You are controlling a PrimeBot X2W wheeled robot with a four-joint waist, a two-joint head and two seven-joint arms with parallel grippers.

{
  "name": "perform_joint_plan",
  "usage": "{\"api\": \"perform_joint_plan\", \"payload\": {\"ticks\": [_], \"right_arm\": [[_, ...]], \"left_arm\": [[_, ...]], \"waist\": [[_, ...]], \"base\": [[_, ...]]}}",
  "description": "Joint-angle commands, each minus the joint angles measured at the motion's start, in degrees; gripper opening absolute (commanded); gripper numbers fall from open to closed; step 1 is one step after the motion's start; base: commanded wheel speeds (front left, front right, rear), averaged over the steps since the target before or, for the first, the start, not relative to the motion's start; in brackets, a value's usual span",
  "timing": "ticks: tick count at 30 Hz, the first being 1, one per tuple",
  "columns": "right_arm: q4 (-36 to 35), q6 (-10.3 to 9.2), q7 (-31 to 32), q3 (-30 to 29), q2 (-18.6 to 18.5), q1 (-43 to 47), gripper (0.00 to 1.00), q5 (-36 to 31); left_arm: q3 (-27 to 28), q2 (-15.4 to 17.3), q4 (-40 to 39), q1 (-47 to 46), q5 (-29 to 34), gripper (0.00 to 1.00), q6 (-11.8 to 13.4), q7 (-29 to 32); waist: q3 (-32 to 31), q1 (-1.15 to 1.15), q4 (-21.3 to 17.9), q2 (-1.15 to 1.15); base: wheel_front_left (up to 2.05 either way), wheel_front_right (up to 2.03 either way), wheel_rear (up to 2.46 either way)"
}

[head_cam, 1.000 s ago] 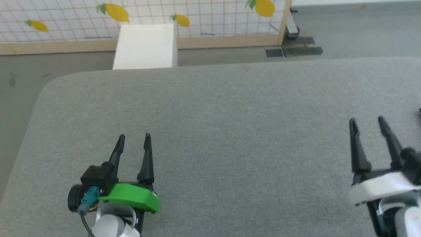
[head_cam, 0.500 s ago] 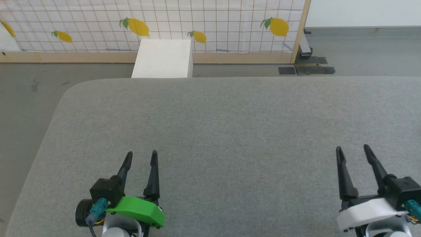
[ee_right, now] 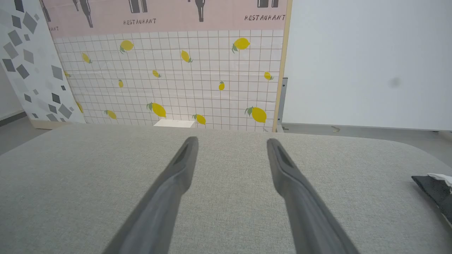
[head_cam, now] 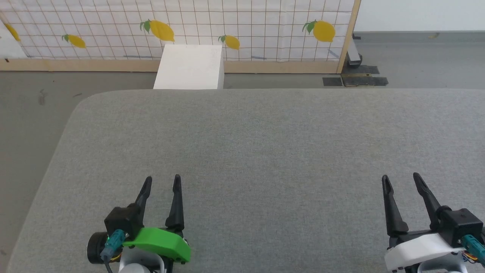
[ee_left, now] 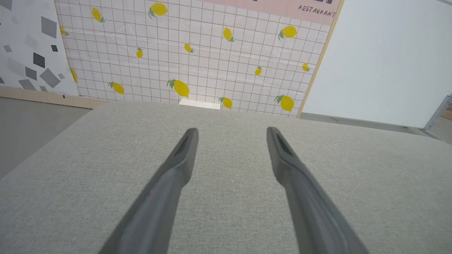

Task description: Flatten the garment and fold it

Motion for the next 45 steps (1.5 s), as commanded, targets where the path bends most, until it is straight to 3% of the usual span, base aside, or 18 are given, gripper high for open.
{"api": "perform_joint_plan", "payload": {"ticks": [1, 2, 3, 45], "right_arm": [[0.26, -0.10, -0.47, -0.04, 0.19, 0.55, 1.00, 0.30], [0.35, -0.10, -0.48, -0.03, 0.20, 0.55, 1.00, 0.49], [0.21, 0.00, 0.05, 0.00, 0.00, 0.00, 0.00, 0.30], [0.06, -0.02, 2.26, 1.05, 0.03, -1.01, 0.00, -0.59]], "left_arm": [[-0.06, -0.18, -0.21, 0.79, -0.80, 1.00, 0.37, -0.25], [-0.07, -0.18, -0.22, 0.78, -0.82, 1.00, 0.42, -0.25], [-0.02, -0.01, 0.02, 0.09, 0.03, 0.00, 0.15, 0.04], [1.50, -0.04, -2.36, 0.65, 3.21, 0.00, 0.43, 3.39]], "waist": [[0.03, 0.00, -0.08, 0.00], [0.05, 0.00, -0.12, 0.00], [0.05, 0.00, -0.11, 0.00], [0.07, 0.00, -0.19, 0.00]], "base": [[0.00, 0.00, 0.00], [0.00, 0.00, 0.00], [0.00, 0.00, 0.00], [0.00, 0.00, 0.00]]}}
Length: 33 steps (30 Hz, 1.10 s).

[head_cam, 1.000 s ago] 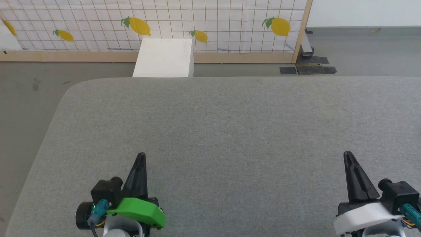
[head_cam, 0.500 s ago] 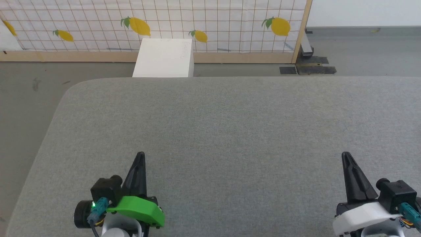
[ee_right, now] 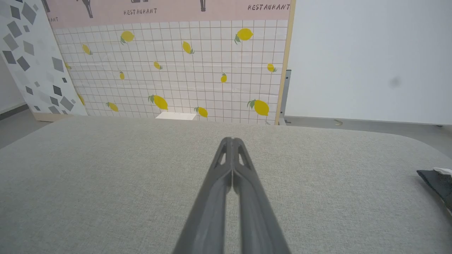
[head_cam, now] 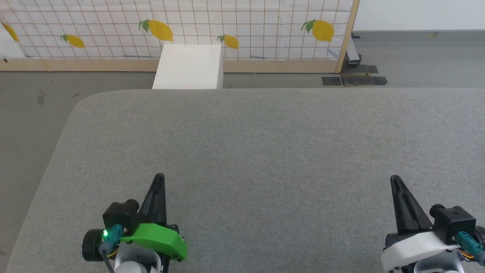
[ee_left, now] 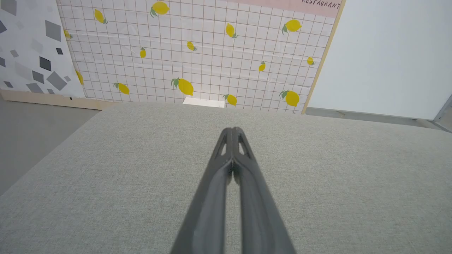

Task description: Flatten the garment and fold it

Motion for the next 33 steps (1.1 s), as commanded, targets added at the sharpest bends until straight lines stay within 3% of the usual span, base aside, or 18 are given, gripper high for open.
{"api": "perform_joint_plan", "payload": {"ticks": [1, 33], "right_arm": [[-0.11, -0.02, 0.21, 0.19, 0.06, -0.86, 0.00, -0.49], [-0.27, -0.05, 2.66, 1.35, 0.12, -1.99, 0.00, -1.48]], "left_arm": [[0.24, -0.04, -0.48, 0.57, 1.05, 0.00, 0.27, 0.24], [1.89, -0.09, -3.18, 1.20, 4.55, 0.00, 0.58, 3.99]], "waist": [[0.00, 0.00, 0.00, 0.00], [0.02, 0.00, -0.08, 0.00]], "base": [[0.00, 0.00, 0.00], [0.00, 0.00, 0.00]]}}
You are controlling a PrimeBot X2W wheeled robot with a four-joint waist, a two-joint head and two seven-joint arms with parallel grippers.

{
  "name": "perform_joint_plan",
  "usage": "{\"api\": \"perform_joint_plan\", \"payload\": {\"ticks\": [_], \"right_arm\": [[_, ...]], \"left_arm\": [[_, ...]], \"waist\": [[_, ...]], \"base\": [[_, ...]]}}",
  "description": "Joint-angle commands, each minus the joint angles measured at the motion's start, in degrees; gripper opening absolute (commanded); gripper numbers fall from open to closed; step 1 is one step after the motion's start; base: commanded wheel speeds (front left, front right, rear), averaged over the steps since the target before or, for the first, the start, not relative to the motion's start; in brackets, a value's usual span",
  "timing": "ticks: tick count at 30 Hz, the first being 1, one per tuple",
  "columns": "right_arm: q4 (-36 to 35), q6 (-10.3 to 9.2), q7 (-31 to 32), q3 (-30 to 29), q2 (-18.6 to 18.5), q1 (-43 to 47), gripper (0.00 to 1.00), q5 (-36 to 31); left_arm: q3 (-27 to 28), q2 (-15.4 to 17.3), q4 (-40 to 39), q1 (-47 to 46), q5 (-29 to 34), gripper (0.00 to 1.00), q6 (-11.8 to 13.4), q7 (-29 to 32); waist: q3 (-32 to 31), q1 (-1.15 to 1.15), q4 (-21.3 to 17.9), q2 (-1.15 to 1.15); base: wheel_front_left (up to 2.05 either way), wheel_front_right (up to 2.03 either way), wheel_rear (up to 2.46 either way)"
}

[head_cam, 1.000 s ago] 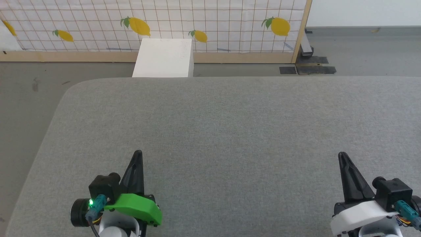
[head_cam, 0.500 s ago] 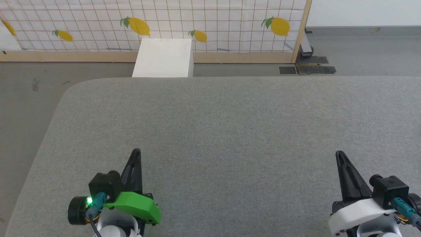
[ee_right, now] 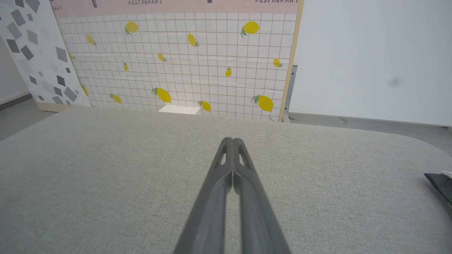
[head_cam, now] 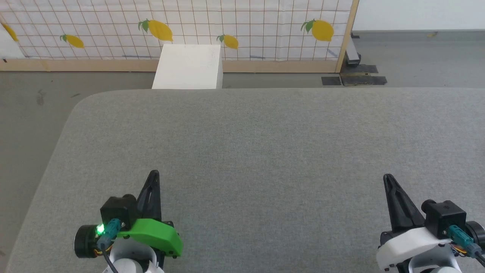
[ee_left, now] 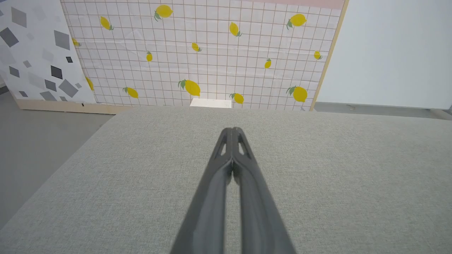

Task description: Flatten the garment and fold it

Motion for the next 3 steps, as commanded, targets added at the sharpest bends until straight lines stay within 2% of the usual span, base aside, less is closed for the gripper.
{"api": "perform_joint_plan", "payload": {"ticks": [1, 3], "right_arm": [[-0.21, -0.05, 0.22, 0.17, 0.11, -1.15, 0.00, -0.51], [-0.22, -0.05, 0.37, 0.24, 0.11, -1.22, 0.00, -0.57]], "left_arm": [[0.29, -0.09, -0.40, 1.07, 1.06, 0.00, 0.34, 0.26], [0.39, -0.09, -0.56, 1.11, 1.28, 0.00, 0.36, 0.49]], "waist": [[0.00, 0.00, 0.00, 0.00], [0.00, 0.00, -0.01, 0.00]], "base": [[0.00, 0.00, 0.00], [0.00, 0.00, 0.00]]}}
